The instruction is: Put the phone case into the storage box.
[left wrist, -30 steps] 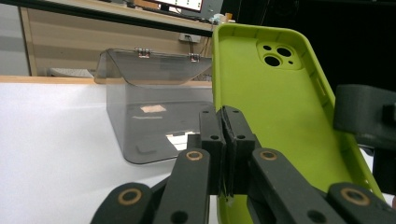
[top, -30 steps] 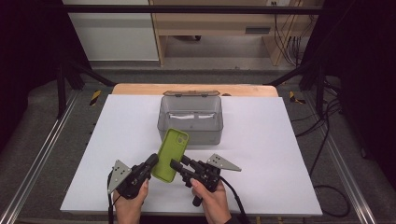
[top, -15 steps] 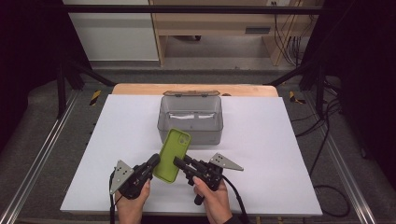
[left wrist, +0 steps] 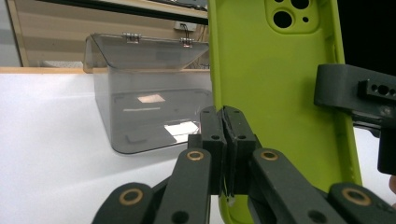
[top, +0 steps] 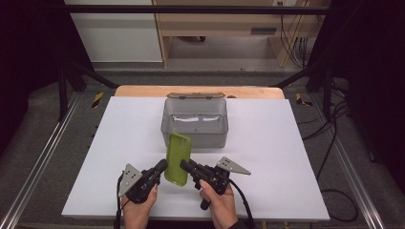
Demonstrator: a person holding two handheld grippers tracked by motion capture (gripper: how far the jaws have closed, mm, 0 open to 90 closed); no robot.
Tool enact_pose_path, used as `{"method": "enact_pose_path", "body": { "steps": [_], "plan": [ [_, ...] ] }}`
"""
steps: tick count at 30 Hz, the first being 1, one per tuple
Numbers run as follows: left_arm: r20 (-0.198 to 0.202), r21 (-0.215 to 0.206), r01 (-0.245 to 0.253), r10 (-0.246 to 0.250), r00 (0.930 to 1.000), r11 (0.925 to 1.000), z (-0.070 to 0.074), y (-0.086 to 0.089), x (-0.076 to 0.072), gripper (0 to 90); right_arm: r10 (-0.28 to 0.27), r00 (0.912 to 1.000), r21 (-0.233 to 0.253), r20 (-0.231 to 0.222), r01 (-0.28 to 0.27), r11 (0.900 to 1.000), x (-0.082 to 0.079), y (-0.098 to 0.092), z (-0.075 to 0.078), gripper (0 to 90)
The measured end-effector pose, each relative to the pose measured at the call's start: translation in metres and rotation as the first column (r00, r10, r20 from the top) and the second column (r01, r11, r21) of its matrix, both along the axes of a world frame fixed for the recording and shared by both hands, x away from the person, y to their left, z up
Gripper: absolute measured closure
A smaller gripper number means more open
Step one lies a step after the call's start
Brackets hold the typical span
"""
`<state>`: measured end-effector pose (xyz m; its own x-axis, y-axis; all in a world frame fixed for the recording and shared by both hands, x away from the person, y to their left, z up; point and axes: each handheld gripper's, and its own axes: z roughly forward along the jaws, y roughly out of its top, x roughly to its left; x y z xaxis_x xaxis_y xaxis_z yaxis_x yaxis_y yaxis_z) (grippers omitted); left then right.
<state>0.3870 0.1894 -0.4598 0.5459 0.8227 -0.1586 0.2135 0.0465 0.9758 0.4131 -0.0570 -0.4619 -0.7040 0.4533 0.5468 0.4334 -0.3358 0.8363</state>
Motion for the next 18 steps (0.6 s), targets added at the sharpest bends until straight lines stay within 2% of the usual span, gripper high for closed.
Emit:
{"method": "enact_pose_path", "body": {
  "steps": [7, 10, 12, 15, 18],
  "plan": [
    [0.001, 0.007, 0.003, -0.003, 1.0000, 1.0000, 0.000, -0.002, 0.000, 87.8, -0.012, 0.9999, -0.015, -0.002, 0.012, 1.000, 0.000, -0.002, 0.000, 77.3],
    [-0.012, 0.006, 0.020, -0.020, 0.9997, 0.9998, -0.001, -0.003, 0.001, 87.4, -0.016, 0.9998, -0.026, -0.010, 0.016, 1.000, 0.000, -0.004, 0.001, 77.3],
    [-0.003, 0.015, 0.027, -0.027, 0.9996, 0.9995, 0.000, -0.003, 0.002, 86.0, -0.021, 0.9997, -0.031, -0.014, 0.020, 0.999, 0.000, -0.005, 0.001, 77.3],
    [0.031, 0.022, 0.043, -0.044, 0.9986, 0.9988, 0.004, -0.003, 0.000, 71.8, -0.043, 0.9988, -0.042, -0.022, 0.042, 0.998, 0.001, -0.010, 0.000, 77.3],
    [0.064, 0.038, 0.034, -0.036, 0.9973, 0.9987, 0.009, 0.001, -0.001, 58.8, -0.055, 0.9981, -0.036, -0.027, 0.054, 0.998, 0.003, -0.016, 0.001, 77.3]
  ]
}}
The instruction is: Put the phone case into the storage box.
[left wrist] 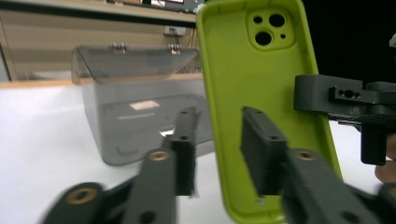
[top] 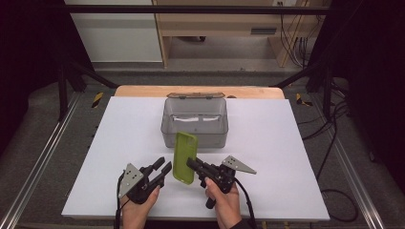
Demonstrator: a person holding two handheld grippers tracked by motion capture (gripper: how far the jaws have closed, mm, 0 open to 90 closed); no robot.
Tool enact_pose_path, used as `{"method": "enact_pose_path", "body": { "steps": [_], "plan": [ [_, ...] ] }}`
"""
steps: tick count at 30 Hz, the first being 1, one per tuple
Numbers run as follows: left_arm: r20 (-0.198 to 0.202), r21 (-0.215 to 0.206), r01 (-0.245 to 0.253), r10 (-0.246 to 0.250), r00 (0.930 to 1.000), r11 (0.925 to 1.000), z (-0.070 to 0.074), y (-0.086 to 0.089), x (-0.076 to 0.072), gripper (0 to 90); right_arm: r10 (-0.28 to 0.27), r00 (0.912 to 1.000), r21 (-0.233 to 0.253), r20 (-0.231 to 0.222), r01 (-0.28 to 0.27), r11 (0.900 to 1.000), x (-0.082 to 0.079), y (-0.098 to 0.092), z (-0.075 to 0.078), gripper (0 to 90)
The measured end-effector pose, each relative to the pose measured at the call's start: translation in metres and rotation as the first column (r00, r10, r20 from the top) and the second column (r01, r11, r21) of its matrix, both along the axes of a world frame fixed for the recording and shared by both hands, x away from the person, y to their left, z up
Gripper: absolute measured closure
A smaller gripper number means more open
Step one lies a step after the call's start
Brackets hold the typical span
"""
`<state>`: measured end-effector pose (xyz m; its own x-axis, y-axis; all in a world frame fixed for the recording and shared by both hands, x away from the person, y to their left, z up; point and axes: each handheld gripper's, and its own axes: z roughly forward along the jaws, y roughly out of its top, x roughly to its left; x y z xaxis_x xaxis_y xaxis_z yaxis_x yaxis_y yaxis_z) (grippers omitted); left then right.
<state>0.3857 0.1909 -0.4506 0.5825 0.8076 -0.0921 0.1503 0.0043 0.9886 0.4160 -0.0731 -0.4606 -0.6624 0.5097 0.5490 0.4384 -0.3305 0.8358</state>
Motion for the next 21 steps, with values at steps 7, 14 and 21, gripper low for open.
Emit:
{"method": "enact_pose_path", "body": {
  "steps": [7, 14, 21],
  "plan": [
    [0.042, 0.030, -0.084, 0.083, 0.9957, 0.9960, 0.009, 0.035, 0.003, 34.9, -0.071, 0.9975, 0.000, 0.000, 0.071, 0.997, 0.000, -0.022, 0.008, 77.3],
    [0.039, 0.024, -0.167, 0.166, 0.9854, 0.9857, 0.008, 0.077, 0.012, 20.9, -0.165, 0.9862, -0.018, -0.001, 0.165, 0.986, -0.002, -0.055, 0.014, 77.3],
    [0.066, 0.024, -0.231, 0.229, 0.9713, 0.9727, 0.007, 0.107, -0.002, 7.8, -0.225, 0.9743, -0.057, 0.004, 0.225, 0.973, -0.010, -0.088, 0.015, 77.3]
  ]
}}
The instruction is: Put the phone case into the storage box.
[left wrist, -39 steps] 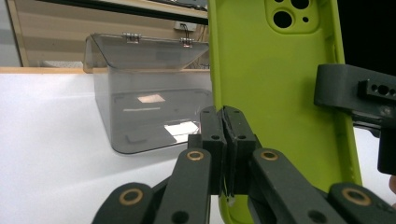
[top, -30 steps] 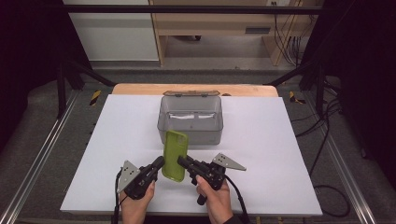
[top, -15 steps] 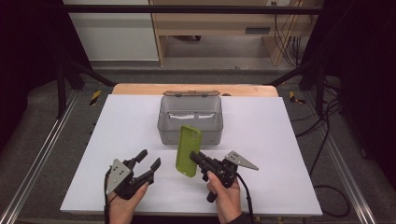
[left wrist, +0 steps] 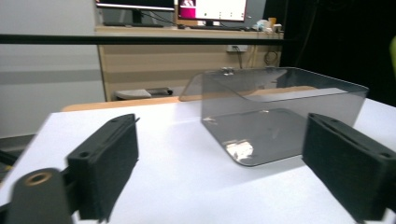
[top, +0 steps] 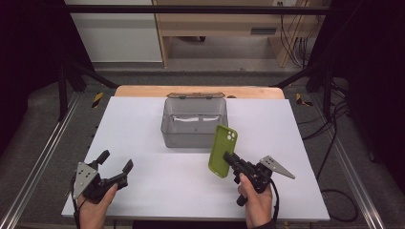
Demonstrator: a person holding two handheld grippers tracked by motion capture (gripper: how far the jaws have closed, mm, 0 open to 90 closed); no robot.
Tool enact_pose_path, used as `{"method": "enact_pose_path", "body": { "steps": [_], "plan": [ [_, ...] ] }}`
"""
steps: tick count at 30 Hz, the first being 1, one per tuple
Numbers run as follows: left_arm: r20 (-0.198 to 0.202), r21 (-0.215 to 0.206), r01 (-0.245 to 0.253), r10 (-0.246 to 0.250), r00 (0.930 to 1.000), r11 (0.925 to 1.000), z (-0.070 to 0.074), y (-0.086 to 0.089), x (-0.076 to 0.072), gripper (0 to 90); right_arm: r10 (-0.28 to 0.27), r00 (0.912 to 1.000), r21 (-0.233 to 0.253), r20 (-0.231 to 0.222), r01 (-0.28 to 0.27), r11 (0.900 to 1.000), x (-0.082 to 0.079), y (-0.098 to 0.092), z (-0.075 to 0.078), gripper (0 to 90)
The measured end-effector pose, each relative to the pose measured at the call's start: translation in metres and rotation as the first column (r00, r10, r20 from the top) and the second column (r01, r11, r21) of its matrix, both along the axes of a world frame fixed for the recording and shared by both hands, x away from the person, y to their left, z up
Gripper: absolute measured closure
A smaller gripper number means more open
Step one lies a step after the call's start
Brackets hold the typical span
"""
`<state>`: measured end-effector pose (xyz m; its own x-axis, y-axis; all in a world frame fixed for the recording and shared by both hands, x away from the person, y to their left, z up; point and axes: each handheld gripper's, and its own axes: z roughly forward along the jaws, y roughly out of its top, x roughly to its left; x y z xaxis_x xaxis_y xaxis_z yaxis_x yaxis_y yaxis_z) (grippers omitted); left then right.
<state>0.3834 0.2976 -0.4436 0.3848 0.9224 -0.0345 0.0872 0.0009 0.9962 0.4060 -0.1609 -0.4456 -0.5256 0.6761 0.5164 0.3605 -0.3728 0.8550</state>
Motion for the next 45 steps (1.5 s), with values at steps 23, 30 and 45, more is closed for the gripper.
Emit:
{"method": "enact_pose_path", "body": {
  "steps": [23, 30, 45],
  "plan": [
    [-0.060, -0.013, 0.009, -0.010, 0.9981, 0.9999, -0.012, 0.014, 0.004, 2.7, -0.218, 0.9754, -0.215, -0.032, 0.206, 0.955, 0.009, -0.071, 0.018, 77.2],
    [-0.060, -0.042, -0.008, 0.006, 0.9982, 0.9991, -0.011, 0.020, 0.004, 2.9, -0.200, 0.9792, -0.267, -0.032, 0.185, 0.946, 0.024, -0.066, 0.036, 77.3],
    [-0.053, -0.039, 0.011, -0.013, 0.9985, 0.9992, -0.012, 0.018, 0.005, 3.0, -0.151, 0.9884, -0.301, -0.013, 0.140, 0.943, 0.044, -0.043, 0.087, 77.3]
  ]
}}
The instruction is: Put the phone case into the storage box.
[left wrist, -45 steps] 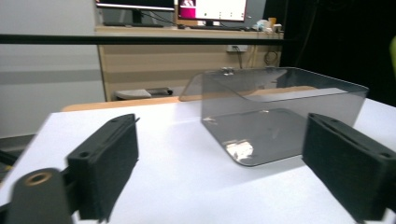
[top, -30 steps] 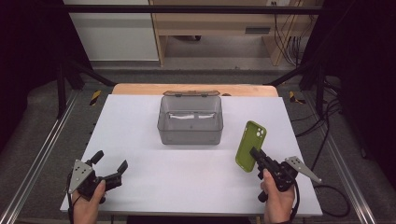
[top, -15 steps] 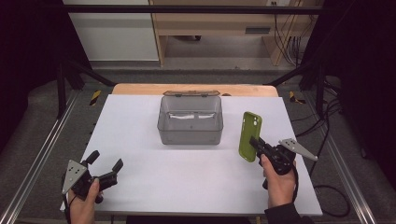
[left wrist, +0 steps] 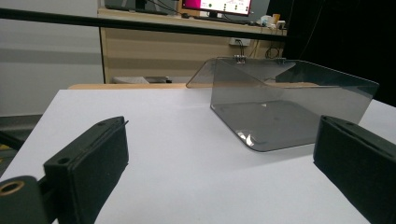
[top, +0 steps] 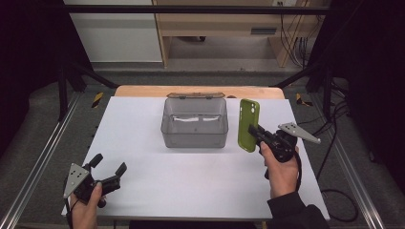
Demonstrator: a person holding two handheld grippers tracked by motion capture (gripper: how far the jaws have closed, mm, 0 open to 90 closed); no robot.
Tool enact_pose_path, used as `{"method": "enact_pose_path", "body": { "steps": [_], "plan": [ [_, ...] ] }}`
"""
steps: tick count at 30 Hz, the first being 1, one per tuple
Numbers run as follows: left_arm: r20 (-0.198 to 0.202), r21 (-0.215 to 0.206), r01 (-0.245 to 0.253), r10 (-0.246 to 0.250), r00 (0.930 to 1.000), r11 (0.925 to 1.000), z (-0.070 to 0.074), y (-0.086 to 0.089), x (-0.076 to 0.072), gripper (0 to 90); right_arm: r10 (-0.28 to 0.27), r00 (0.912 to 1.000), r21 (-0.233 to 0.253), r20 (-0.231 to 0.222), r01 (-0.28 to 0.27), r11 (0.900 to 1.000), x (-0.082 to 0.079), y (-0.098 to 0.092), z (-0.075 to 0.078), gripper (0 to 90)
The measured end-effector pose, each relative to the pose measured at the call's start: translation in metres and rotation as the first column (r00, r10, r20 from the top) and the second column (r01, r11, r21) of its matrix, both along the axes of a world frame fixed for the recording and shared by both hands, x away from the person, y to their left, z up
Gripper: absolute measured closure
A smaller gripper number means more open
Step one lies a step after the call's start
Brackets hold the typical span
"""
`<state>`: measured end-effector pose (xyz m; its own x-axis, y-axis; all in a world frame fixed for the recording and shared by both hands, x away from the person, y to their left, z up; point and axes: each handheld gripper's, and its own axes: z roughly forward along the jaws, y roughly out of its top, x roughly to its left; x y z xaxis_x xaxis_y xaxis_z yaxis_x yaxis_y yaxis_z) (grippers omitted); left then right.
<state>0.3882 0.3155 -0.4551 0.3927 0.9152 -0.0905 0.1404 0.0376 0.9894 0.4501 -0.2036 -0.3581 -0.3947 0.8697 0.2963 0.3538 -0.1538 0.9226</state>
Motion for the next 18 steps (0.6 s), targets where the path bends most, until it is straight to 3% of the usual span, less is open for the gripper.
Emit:
{"method": "enact_pose_path", "body": {
  "steps": [7, 18],
  "plan": [
    [0.006, 0.004, 0.016, -0.016, 0.9998, 0.9999, 0.000, -0.004, 0.000, 3.0, 0.019, 0.9995, 0.017, -0.026, -0.018, 1.000, 0.015, 0.010, 0.015, 77.3],
    [0.027, 0.008, 0.036, -0.036, 0.9990, 0.9993, 0.000, -0.006, 0.001, 2.1, 0.035, 0.9978, -0.018, -0.057, -0.036, 0.999, 0.040, 0.029, 0.028, 77.3]
  ]
}}
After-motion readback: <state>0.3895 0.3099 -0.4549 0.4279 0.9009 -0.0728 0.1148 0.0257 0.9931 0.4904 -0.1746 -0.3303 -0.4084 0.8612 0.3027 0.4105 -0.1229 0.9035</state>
